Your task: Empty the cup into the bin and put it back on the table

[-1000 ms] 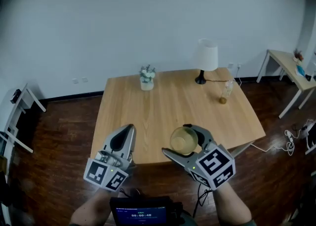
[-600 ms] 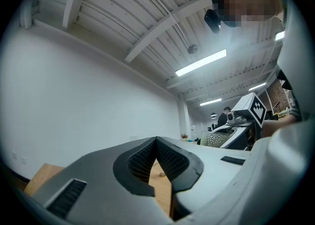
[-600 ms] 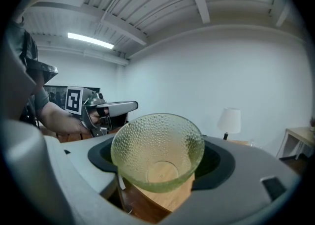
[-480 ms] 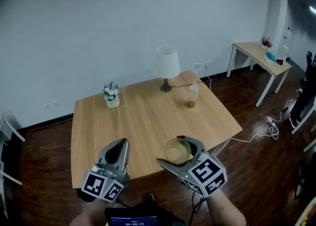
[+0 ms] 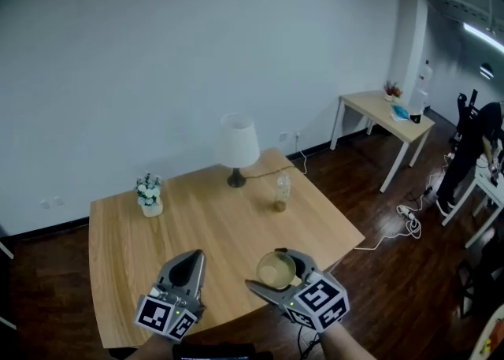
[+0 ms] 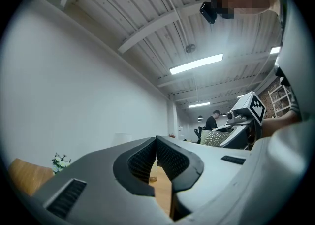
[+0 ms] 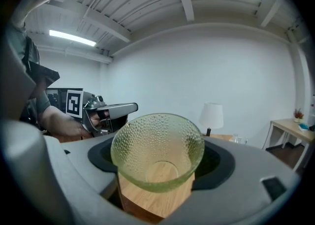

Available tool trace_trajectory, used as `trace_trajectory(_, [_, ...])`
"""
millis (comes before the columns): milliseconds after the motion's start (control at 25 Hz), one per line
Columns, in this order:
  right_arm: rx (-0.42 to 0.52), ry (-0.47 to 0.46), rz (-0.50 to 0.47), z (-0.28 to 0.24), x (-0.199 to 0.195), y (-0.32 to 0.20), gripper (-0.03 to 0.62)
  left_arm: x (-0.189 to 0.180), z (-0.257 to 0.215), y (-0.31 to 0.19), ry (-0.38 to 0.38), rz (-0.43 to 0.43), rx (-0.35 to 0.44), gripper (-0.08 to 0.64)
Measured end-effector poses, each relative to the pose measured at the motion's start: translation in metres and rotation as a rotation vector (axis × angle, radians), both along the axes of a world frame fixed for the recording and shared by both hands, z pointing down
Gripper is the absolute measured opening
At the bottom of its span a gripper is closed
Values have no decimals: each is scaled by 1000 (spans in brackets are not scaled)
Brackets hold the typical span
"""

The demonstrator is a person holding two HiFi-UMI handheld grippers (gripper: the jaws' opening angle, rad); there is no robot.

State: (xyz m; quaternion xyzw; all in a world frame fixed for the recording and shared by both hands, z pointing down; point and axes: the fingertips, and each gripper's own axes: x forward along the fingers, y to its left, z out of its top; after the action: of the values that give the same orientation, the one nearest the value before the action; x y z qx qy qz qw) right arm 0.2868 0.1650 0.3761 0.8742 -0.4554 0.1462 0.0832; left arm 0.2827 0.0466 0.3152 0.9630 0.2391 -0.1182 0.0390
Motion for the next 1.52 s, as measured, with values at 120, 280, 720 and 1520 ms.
trace_trajectory(120, [-3, -3, 22, 1, 13, -3, 410, 14, -1, -8, -5, 2, -23, -8])
trace_trajectory(280, [-6, 12, 58, -2, 41, -8, 410, 35, -1, -16, 2, 18, -39, -8])
trace_trajectory(720, [-26, -36, 60, 24, 89, -26, 410, 77, 20, -42, -75, -24, -33, -6])
trace_trajectory(1520, [-54, -102, -213, 68, 187, -31, 410, 155, 58, -35, -194, -284, -38, -6])
